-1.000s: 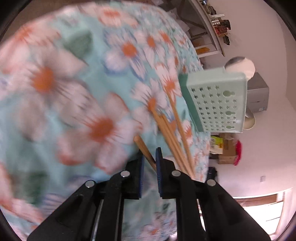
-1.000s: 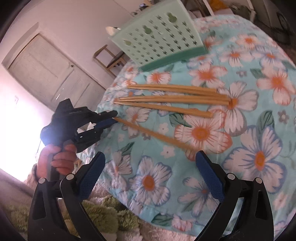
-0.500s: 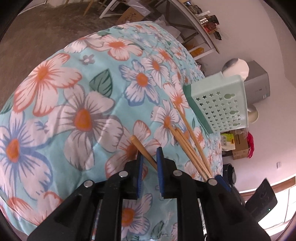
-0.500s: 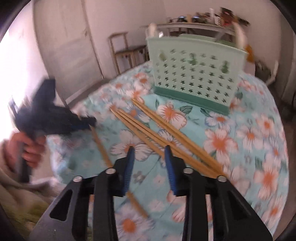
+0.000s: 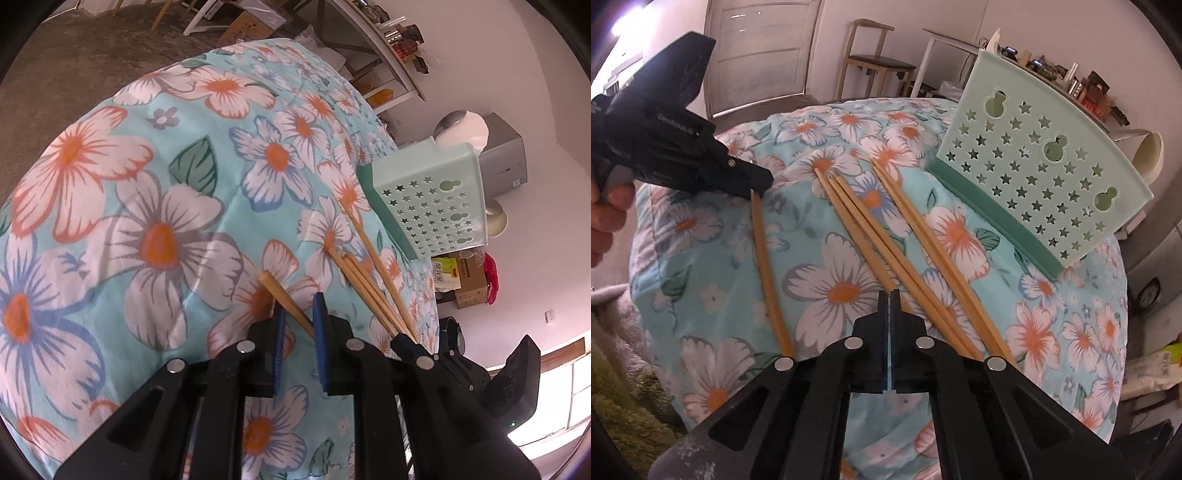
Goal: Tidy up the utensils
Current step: 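Lift the held chopsticks with both tools toward the holder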
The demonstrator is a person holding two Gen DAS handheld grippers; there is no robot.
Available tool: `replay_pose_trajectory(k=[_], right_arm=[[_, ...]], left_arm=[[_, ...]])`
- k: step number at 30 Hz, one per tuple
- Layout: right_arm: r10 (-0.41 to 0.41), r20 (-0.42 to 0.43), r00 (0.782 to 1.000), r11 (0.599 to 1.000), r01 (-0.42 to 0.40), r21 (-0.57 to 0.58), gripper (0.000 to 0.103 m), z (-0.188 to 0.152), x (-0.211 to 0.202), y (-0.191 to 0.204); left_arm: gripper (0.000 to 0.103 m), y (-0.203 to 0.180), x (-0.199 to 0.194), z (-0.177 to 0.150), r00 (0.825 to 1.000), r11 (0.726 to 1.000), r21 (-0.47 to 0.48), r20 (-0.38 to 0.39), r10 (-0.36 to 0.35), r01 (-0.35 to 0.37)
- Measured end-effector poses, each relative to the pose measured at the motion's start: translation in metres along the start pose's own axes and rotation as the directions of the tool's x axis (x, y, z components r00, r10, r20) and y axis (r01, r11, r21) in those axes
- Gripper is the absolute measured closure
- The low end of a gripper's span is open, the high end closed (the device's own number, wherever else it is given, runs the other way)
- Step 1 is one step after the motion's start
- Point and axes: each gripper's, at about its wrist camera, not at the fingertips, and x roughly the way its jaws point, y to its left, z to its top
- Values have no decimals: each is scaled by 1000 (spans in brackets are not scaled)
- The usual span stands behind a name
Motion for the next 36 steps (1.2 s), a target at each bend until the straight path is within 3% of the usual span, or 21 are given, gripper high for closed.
replay_pose_trajectory(k=[12, 13, 14, 16, 17, 22, 31, 32, 36], right_arm=[[36, -77, 996, 996, -30, 84, 103, -20, -27, -5], [30, -70, 997, 996, -24, 81, 98, -18, -26, -3], [25, -58, 998, 997, -21, 74, 85, -15, -26, -1], [0, -14, 1000, 999, 1, 44, 69, -8, -25, 3], [-6, 1, 1000, 1000, 6, 26, 69, -5, -22, 5], [-23, 7, 1000, 996, 23, -81, 69, 6, -2, 15], [-116, 13, 993, 964, 116, -241, 88, 9, 20, 34], [-128, 15, 992, 961, 128, -244, 93, 9, 20, 35], [-105, 16, 994, 970, 106, -219, 96, 11, 12, 33]], left_arm=[[89, 4, 0, 0, 1000, 1000, 5, -3, -29, 29], [89, 4, -1, 0, 1000, 1000, 5, -3, -30, 30], [89, 4, -1, 0, 1000, 1000, 4, -3, -30, 30], [89, 4, 0, 0, 1000, 1000, 3, -1, -31, 31], [89, 4, 0, 0, 1000, 1000, 2, 0, -30, 30], [89, 1, 0, -1, 1000, 1000, 3, 8, -21, 21], [89, 3, 1, -2, 999, 999, 13, 15, -35, 35], [89, 3, 2, -2, 999, 999, 15, 15, -35, 35], [89, 3, 1, -1, 999, 999, 17, 14, -41, 40]])
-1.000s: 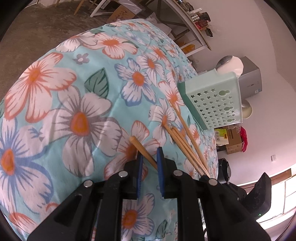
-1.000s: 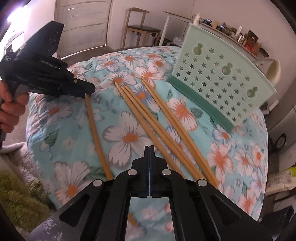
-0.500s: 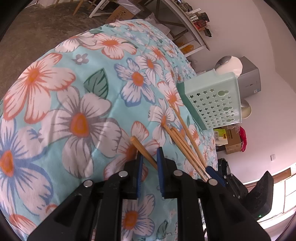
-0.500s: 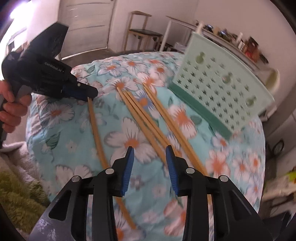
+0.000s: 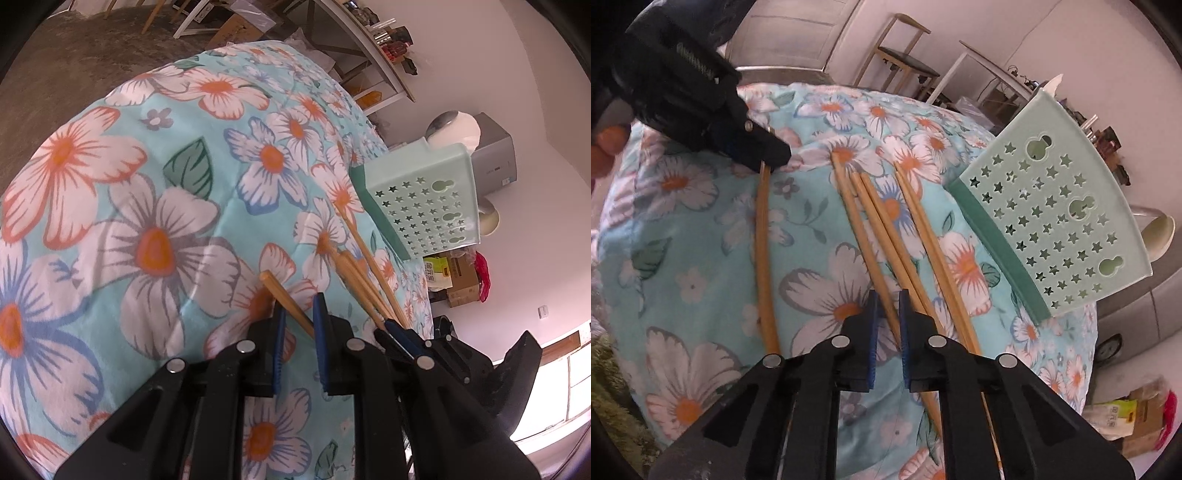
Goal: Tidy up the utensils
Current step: 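Lift the held chopsticks with both tools toward the holder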
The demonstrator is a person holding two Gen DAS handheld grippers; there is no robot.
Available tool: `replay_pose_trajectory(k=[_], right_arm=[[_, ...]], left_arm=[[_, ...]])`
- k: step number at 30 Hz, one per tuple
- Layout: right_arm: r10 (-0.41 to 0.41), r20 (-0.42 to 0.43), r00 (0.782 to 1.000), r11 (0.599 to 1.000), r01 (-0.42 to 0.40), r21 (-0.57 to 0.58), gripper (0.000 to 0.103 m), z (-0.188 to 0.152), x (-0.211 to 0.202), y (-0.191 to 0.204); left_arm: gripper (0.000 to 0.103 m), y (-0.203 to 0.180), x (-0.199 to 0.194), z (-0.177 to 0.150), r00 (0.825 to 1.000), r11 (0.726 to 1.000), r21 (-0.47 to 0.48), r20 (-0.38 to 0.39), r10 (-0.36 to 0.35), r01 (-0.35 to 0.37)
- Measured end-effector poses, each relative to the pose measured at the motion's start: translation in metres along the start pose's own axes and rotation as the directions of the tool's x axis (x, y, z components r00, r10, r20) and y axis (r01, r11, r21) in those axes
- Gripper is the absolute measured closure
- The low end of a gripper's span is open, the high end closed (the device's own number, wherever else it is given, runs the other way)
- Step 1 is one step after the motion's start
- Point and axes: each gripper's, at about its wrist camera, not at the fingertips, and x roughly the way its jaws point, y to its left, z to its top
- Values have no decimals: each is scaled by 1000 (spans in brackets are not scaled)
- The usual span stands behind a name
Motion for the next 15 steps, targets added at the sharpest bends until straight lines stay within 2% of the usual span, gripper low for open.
replay_pose_trajectory(k=[2, 7, 11, 15], right_arm=[[9, -3, 1000, 1000, -9, 9, 99, -2, -5, -4], [75, -37, 997, 996, -73, 45, 99, -11, -19, -11], [155, -74, 985, 985, -149, 82, 99, -18, -18, -12], [215, -60, 975, 969, -205, 140, 96, -13, -15, -20]], left_arm=[[89, 0, 0, 0, 1000, 1000, 1, 0, -2, 2], [89, 1, 1, 1, 1000, 1000, 3, 1, -5, 5], [89, 1, 0, 0, 1000, 1000, 2, 1, -4, 4], [89, 0, 0, 0, 1000, 1000, 4, 4, 3, -3]])
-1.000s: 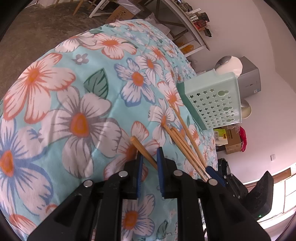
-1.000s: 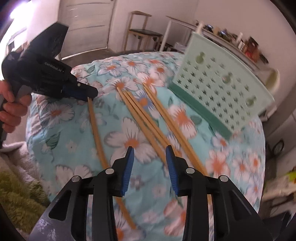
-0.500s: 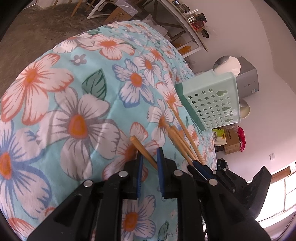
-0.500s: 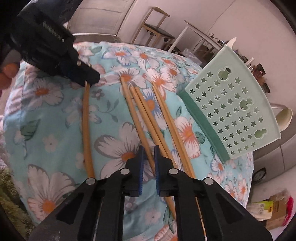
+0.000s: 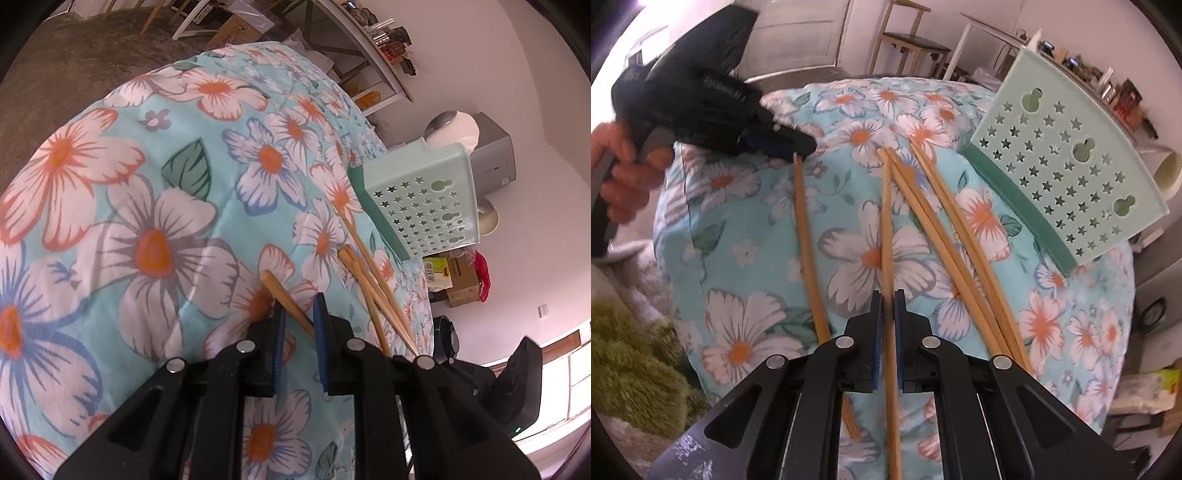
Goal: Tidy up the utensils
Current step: 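Lift the held chopsticks with both tools toward the holder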
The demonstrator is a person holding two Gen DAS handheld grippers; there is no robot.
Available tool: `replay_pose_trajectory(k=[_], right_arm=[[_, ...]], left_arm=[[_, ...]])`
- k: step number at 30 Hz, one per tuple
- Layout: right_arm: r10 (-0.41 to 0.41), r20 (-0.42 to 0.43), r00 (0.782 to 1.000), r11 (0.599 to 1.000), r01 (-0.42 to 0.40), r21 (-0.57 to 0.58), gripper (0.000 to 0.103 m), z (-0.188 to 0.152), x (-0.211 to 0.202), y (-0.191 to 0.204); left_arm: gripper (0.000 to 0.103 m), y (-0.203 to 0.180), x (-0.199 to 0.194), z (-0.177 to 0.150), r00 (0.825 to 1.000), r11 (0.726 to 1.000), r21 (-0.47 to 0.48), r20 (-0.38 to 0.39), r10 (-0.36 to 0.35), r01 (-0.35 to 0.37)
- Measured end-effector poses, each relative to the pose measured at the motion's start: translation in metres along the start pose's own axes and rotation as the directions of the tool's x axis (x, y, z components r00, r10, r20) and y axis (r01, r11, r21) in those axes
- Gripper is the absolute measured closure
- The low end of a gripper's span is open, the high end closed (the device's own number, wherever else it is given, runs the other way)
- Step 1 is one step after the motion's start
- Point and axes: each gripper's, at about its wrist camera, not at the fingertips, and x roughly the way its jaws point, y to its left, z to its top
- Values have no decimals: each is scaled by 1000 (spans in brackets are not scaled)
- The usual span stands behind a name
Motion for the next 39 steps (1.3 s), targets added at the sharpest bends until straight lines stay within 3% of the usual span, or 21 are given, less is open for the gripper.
replay_pose_trajectory(k=[2, 5, 15, 19, 28, 30, 39], right_arm=[[28, 7, 1000, 999, -28, 23, 89, 7, 3, -3], [67, 15, 998, 997, -67, 46, 89, 18, 11, -4], [144, 21, 989, 986, -145, 80, 89, 57, 46, -3], [164, 27, 986, 980, -166, 107, 96, 63, 51, -6], [148, 6, 989, 986, -148, 76, 90, 62, 54, -2], [148, 9, 989, 985, -149, 87, 96, 61, 53, -3], [92, 114, 989, 987, -106, 120, 99, 59, 11, -19]], left_arm=[[89, -1, 0, 0, 1000, 1000, 2, 3, 8, -8], [89, -4, 1, 0, 1000, 1000, 7, 6, 19, -19], [88, -10, 3, -1, 999, 999, 21, 12, 45, -46], [88, -11, 3, -1, 999, 999, 24, 13, 48, -49], [88, -11, 4, -1, 999, 999, 24, 14, 49, -49], [88, -11, 4, -2, 999, 999, 24, 14, 48, -48], [87, -11, 3, -1, 999, 998, 27, 18, 50, -50]])
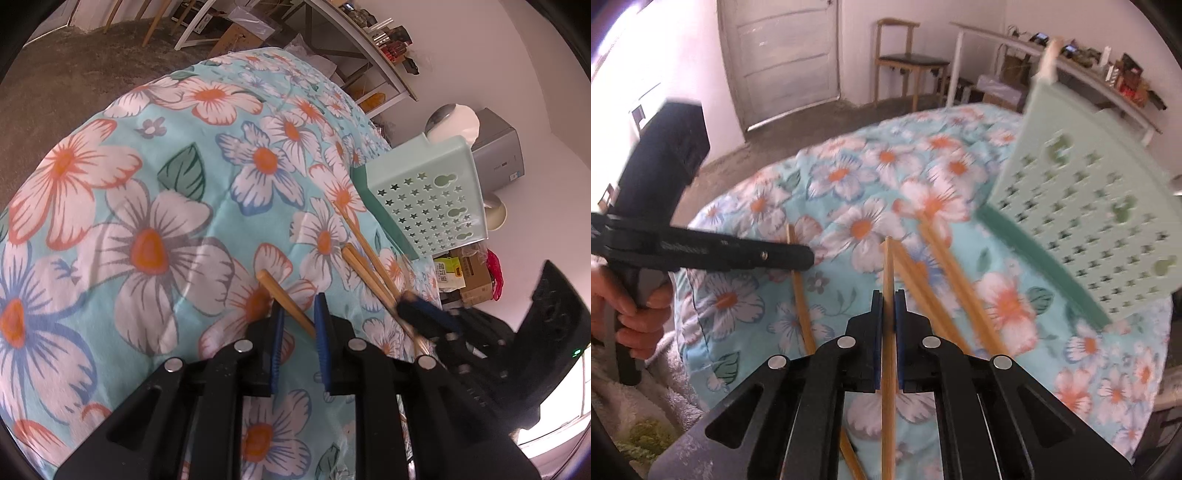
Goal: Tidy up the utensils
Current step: 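Lift the held chopsticks with both tools toward the holder, then lower the chopsticks into the holder and open the left tool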
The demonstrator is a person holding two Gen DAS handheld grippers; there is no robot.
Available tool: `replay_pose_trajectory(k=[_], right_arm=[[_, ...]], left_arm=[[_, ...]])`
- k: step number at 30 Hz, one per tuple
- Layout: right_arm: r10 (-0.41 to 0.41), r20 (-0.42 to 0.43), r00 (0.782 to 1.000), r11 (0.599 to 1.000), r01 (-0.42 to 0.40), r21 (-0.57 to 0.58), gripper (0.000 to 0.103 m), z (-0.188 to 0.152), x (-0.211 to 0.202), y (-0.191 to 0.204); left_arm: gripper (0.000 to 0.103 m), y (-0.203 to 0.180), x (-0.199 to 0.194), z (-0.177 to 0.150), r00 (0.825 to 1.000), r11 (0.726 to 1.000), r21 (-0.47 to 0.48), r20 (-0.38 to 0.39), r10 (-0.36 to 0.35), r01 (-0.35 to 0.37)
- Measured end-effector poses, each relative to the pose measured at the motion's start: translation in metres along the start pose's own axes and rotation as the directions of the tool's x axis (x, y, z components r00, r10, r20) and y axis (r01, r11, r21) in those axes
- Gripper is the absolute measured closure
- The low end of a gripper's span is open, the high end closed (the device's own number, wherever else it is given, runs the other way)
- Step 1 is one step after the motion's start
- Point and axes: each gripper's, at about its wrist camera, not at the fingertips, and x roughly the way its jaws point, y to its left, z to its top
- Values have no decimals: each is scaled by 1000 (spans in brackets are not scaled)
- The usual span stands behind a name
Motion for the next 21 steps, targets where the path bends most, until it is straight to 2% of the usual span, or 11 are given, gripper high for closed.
replay_pose_trajectory(k=[5, 13, 17, 21], right_arm=[[-7, 80, 997, 997, 0, 82, 98, 0, -33, -19], [51, 156, 987, 975, -82, 204, 99, -9, -56, -34], [70, 209, 976, 958, -124, 259, 99, -14, -72, -42], [110, 276, 955, 927, -199, 317, 99, -24, -89, -50]], left_arm=[[87, 0, 0, 1, 1000, 1000, 2, 2, 5, -5], [87, -2, -4, -1, 1000, 1000, 11, 18, 16, -16], [88, -5, -10, 1, 999, 999, 29, 38, 25, -26], [89, -15, -25, 4, 996, 997, 70, 88, 17, -23]])
